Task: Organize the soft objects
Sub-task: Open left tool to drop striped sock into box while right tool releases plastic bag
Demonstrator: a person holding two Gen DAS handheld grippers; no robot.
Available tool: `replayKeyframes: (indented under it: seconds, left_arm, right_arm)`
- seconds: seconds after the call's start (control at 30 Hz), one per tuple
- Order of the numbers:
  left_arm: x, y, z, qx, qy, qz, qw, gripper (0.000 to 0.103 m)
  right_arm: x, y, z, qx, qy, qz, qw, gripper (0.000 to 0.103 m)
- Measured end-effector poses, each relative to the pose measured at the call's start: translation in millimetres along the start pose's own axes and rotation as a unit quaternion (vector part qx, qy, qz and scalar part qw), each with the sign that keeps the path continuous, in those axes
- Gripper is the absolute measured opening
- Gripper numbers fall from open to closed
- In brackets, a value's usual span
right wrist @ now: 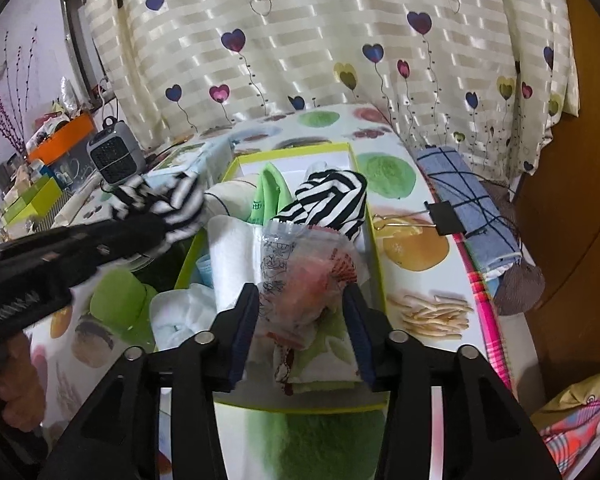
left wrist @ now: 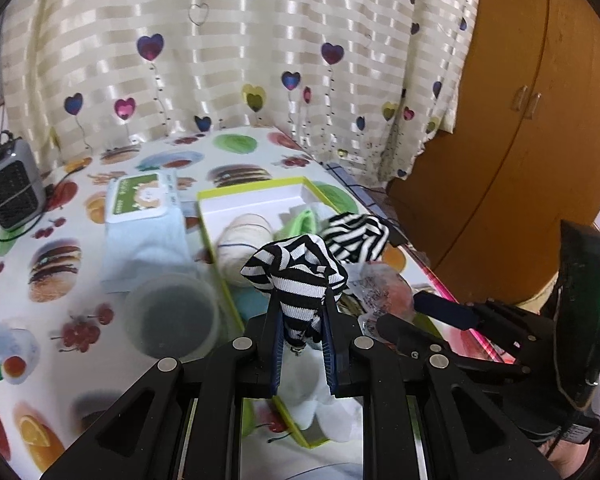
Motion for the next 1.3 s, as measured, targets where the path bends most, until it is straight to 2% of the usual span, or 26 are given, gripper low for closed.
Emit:
replayKeyframes:
  seconds: [0.3,0.47,0.63,1.0,1.3]
  left_arm:
    - [17,6,29,-0.014,0.040,0.011,0.9991,0.017]
    - [18,11,32,-0.022,0.049,0.007,0.9985,0.030]
    - [18,8,12,0.003,0.046,0.013,0.9989,0.043]
    - [16,15,-16,0.015,0.027,0.015,0.9994,0.043]
    - [17,31,-44,0.015,0.005,0.012,0.9998,0.043]
  right_arm:
    - [12,-4,-8,0.014,0.017,0.012,1.000,0.046]
    - [11,-3,-11,0.016,0.020,0.008,1.000,0.046]
    - [8,-4,-18,0.024,0.018,0.010,1.000,0.046]
    - [2,-3,-30,0.028,0.017,0.007,0.999,0.046]
    - [-15,11,-52,0.027,0.017,-0.006,0.999,0.046]
Point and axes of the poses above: each gripper's, at about its wrist camera, not at the fingertips, and z roughly the way its jaws point, x to its right, y to its underside, the point moved 8 cm from there along z, roughly the way its jaws point, and after that the axes turned 13 degrees about z, right-handed, at the moved point
